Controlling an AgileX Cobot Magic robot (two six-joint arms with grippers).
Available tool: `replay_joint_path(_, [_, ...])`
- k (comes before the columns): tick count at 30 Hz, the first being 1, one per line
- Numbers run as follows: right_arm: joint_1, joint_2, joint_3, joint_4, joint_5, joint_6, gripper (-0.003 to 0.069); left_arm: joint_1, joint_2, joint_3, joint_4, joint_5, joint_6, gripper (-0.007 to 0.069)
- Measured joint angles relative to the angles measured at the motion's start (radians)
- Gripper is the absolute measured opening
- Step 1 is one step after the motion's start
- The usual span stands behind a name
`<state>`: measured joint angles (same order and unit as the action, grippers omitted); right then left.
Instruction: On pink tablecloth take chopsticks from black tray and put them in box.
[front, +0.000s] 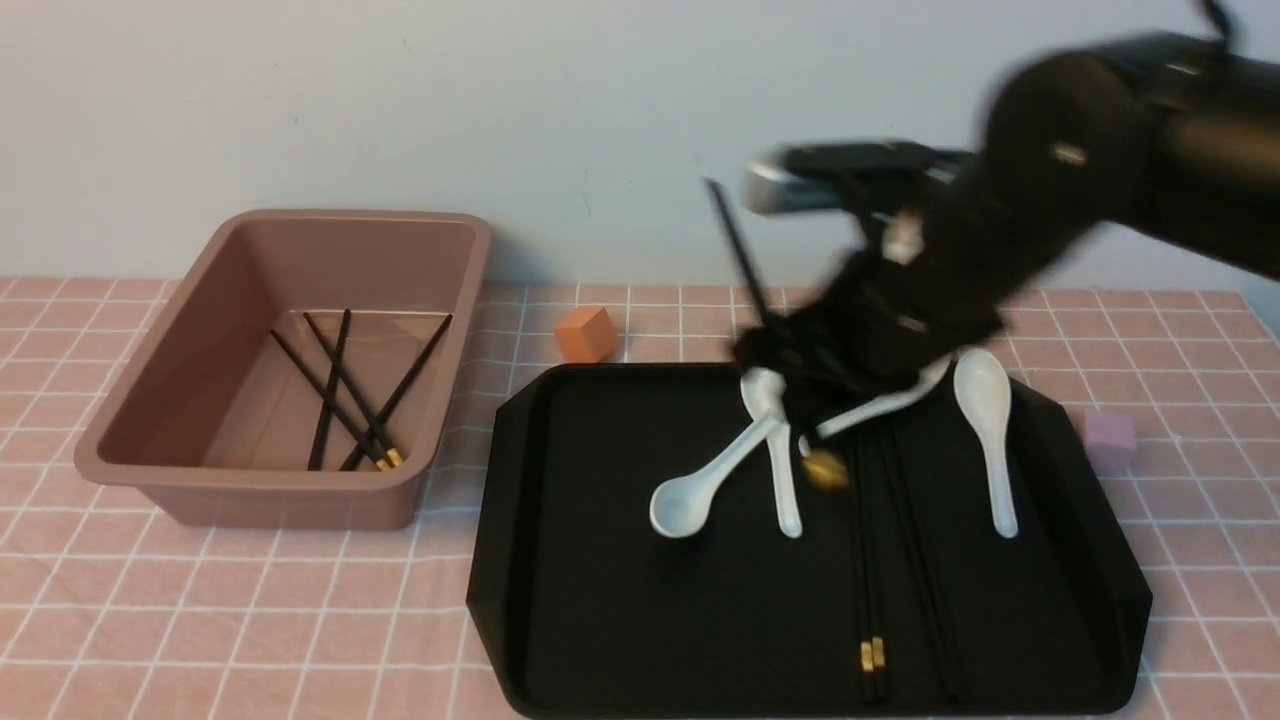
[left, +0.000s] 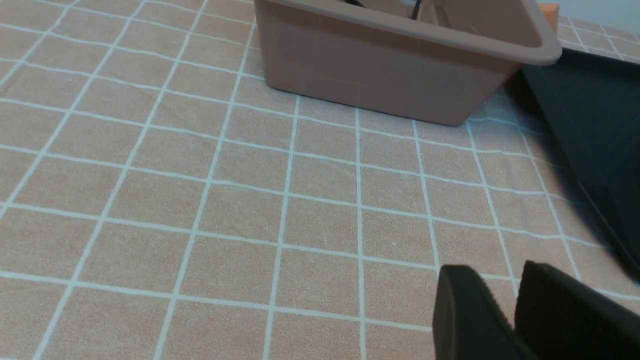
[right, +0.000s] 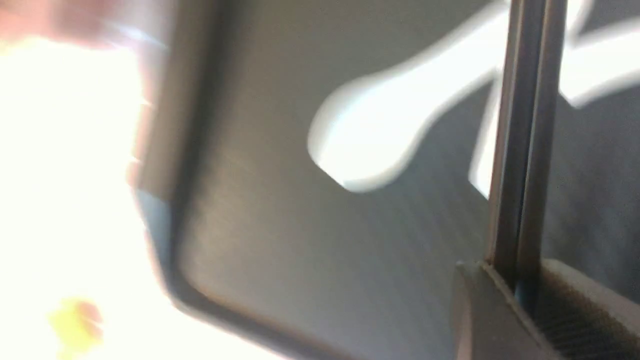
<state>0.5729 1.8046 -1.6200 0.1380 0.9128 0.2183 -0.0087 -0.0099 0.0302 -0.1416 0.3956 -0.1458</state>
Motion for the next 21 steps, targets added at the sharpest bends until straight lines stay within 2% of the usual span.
replay_joint_path(3, [0.047,0.102,-0.151,0.012,0.016,0.0,0.0139,0.0,0.0,0.0,0.0,0.0,0.0,0.0181])
replay_joint_path(6, [0.107,0.264,-0.401,0.021,0.046,0.009,0.0139,0.0,0.0,0.0,0.0,0.0,0.0,0.0185])
replay_joint_path(12, [0.141,0.542,-0.835,0.105,0.043,0.043,0.0139,0.0,0.0,0.0,0.0,0.0,0.0,0.0194])
replay_joint_path(16, [0.142,0.706,-1.025,0.157,-0.031,0.069,0.0139,0.0,0.0,0.0,0.0,0.0,0.0,0.0198])
replay_joint_path(21, [0.142,0.836,-1.086,0.21,-0.186,0.085,0.0139,0.0,0.0,0.0,0.0,0.0,0.0,0.02])
